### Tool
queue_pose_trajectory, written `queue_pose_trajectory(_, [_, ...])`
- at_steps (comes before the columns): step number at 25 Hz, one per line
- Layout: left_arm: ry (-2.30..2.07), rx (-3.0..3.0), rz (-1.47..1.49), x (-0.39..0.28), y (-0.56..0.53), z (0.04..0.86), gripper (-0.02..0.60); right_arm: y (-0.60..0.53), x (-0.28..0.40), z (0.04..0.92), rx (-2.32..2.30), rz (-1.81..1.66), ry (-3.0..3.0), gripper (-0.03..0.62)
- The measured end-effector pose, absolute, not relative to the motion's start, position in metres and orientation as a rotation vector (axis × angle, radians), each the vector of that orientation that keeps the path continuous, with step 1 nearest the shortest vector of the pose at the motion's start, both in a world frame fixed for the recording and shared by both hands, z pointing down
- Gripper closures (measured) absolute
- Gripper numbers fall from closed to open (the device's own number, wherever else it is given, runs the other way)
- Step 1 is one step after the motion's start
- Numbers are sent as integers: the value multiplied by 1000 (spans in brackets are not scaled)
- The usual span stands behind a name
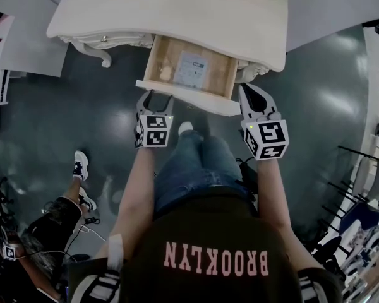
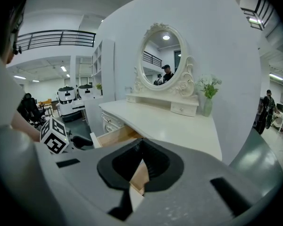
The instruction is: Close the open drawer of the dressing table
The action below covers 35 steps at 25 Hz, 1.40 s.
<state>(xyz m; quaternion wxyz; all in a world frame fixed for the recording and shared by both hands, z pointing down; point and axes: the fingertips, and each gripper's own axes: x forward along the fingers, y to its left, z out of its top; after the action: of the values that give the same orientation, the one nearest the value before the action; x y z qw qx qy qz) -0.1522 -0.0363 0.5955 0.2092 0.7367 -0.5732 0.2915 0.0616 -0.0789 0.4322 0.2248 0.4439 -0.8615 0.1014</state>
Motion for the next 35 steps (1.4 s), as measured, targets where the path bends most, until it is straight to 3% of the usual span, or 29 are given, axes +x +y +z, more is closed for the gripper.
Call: queue_pose_trajectory(35, [-1590, 2051, 875, -144, -115, 599, 327, -113, 87, 442, 1299, 323, -2335, 597])
